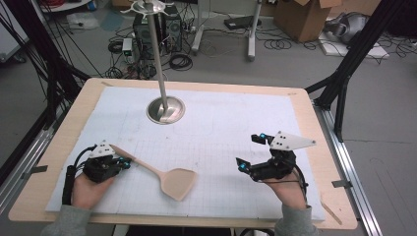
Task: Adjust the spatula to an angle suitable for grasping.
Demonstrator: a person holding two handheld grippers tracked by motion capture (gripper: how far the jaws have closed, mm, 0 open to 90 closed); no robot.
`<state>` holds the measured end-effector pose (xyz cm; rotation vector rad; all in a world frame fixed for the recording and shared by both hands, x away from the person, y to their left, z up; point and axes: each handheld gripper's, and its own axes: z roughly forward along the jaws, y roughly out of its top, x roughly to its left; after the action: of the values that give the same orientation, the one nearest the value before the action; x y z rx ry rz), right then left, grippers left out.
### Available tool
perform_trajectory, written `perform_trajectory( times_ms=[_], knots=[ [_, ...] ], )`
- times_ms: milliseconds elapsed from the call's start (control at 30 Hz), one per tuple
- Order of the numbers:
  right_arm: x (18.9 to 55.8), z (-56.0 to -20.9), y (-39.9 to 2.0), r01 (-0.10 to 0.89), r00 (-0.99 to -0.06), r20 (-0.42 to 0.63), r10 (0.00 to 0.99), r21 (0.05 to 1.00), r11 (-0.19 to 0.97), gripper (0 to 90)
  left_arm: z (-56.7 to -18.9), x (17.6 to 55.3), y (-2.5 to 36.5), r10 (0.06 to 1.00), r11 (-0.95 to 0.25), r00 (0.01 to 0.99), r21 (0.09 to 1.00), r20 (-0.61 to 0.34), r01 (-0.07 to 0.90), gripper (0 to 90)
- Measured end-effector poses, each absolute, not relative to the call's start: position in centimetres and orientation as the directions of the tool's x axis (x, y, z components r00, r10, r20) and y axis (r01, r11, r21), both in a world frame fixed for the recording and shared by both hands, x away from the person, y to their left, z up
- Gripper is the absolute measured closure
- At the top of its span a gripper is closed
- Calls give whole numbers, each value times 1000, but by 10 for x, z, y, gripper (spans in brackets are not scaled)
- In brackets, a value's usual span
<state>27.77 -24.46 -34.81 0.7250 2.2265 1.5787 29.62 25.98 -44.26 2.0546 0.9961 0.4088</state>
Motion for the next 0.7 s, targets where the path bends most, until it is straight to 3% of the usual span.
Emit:
perform_trajectory(
  times_ms=[700],
  knots=[
    [279,-348,-246,224,-819,39,572,940,256,67,-445,328,231,781,-334,618,773,-93,539,894]
  ],
)
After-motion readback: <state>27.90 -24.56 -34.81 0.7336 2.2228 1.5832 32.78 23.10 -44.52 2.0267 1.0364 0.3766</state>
